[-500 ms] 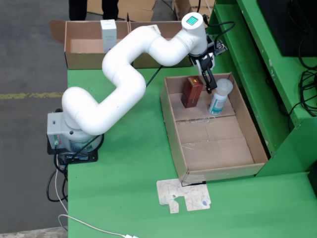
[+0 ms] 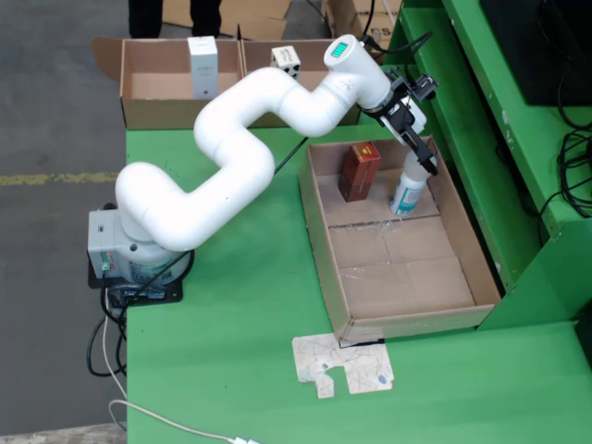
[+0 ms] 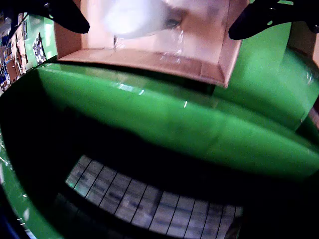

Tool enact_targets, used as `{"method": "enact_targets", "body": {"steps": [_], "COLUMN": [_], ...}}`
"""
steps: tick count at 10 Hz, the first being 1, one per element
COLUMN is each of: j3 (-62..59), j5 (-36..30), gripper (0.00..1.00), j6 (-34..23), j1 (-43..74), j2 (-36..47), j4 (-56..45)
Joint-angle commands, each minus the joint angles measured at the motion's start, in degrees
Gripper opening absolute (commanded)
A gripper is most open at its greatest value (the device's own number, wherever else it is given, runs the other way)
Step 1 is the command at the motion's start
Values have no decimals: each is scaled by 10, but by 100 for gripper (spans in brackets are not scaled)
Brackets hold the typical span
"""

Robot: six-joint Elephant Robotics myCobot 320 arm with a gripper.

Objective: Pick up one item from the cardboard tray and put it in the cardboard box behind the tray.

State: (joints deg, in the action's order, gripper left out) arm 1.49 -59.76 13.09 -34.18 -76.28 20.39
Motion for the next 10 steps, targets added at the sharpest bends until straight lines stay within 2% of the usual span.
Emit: {"method": "enact_targets", "body": {"steps": [1, 3, 4, 5, 8, 9, 10], "j3": [-15, -15, -15, -15, -15, -15, -15], "j5": [50, 44, 9, -142, -173, -199, -204], "gripper": [100, 100, 100, 100, 100, 100, 100], "j6": [4, -4, -3, 24, 24, 24, 23], "j1": [-10, -3, 5, 37, 48, 58, 61], "j2": [22, 37, 42, 87, 107, 130, 138], "j4": [89, 89, 85, -38, -89, -152, -172]}}
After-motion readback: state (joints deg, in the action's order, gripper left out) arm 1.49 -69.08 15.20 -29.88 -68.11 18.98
